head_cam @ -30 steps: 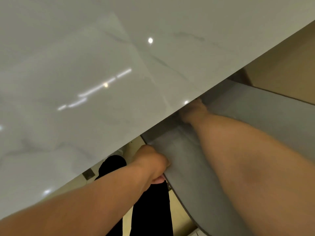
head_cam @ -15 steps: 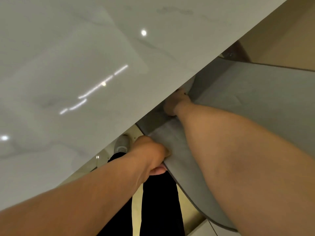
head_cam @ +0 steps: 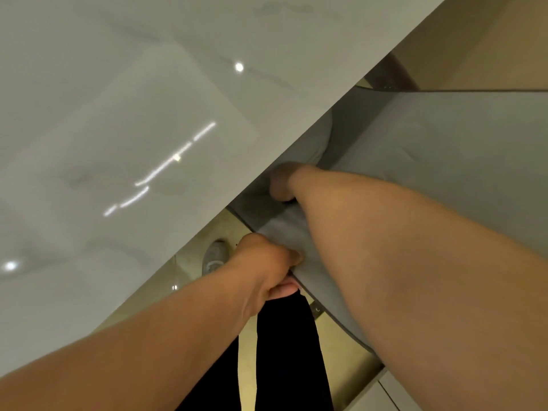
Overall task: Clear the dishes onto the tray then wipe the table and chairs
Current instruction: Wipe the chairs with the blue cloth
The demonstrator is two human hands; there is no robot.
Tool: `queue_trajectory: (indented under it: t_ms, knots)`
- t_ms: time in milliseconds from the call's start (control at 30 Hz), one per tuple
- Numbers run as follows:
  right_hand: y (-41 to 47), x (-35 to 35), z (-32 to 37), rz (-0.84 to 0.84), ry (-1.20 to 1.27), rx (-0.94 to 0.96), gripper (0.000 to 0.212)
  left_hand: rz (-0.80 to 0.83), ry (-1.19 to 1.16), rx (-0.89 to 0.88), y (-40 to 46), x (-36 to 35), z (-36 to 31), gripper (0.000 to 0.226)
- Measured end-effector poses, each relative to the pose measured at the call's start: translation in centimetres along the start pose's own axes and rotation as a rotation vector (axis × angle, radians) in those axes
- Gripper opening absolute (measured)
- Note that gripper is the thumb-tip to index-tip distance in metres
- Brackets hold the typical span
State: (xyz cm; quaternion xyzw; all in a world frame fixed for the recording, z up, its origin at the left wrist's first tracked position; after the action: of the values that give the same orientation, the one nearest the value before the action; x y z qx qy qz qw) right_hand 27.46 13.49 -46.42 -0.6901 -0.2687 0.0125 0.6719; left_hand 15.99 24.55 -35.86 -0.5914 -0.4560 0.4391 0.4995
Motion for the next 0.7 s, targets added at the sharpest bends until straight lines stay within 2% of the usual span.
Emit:
queue_trajectory:
  t_ms: [67, 100, 167, 200, 233, 300, 400, 433, 467, 500, 567, 633, 667, 700]
  knots:
    - [-2.1, 1.9, 1.6, 0.023, 0.175, 0.091, 0.026, -0.027, -0.026, -0.021, 0.0, 0.3, 0.1, 0.013]
    - [-3.7, 3.2, 2.0, -0.031, 0.233, 0.159, 0.019, -0.036, -0.043, -0.028, -0.1, 0.5, 0.2, 0.013]
    - [-6.8, 4.3, 1.0, -0.096, 0.278, 0.193, 0.027, -0.040, -0.073, -0.034, -0.4, 0.5, 0.2, 0.018]
    - [-7.8, 4.0, 0.0, -0.108, 0.201, 0.209, 0.032, -0.048, -0.095, -0.042, -0.6, 0.6, 0.1, 0.020]
    - [-9.0, 2.8, -1.3, -0.044, 0.093, 0.188, 0.039, -0.057, -0.111, -0.048, -1.0, 0.6, 0.2, 0.021]
    - [-11.2, 0.8, -6.8, -0.019, -0.047, -0.028, 0.045, -0.064, -0.134, -0.059, -1.5, 0.4, 0.5, 0.024]
    - [-18.0, 0.4, -16.3, -0.226, -0.051, -0.549, 0.046, -0.027, -0.188, -0.014, -3.1, -0.1, 1.0, 0.020]
    - [-20.1, 0.4, -17.5, -0.259, -0.054, -0.647, 0.046, -0.006, -0.204, 0.023, -4.1, -0.3, 1.3, 0.020]
    - [-21.5, 0.6, -17.0, -0.240, -0.048, -0.647, 0.045, 0.021, -0.208, 0.070, -5.2, -0.7, 1.6, 0.021]
    - [-21.8, 0.4, -14.9, -0.169, -0.003, -0.537, 0.043, 0.054, -0.199, 0.120, -6.4, -1.1, 2.1, 0.025]
    - [-22.0, 0.2, -6.7, -0.026, 0.120, -0.145, 0.040, 0.139, -0.164, 0.213, -8.8, -2.4, 3.5, 0.035]
    - [-24.9, 0.3, 0.4, 0.035, 0.251, 0.159, 0.051, 0.222, -0.137, 0.258, -11.6, -3.7, 4.4, 0.042]
    - [-25.9, 0.8, 0.9, 0.023, 0.274, 0.196, 0.056, 0.250, -0.135, 0.268, -12.7, -4.2, 4.8, 0.043]
    - [-26.1, 0.9, -0.6, -0.012, 0.226, 0.156, 0.056, 0.265, -0.139, 0.270, -13.7, -4.6, 4.9, 0.044]
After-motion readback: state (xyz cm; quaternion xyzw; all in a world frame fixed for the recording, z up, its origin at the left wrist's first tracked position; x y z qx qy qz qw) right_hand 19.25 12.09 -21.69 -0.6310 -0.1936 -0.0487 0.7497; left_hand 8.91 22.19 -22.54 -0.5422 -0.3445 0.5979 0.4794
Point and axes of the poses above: each hand's wrist, its own y-axis towards the middle knuckle, its own x-axis out of the back of the hand, z = x × y, the point moved 8 cm from there along y, towards the middle knuckle, and after that the axes turned 13 degrees about -y, right-handed, at the moved point
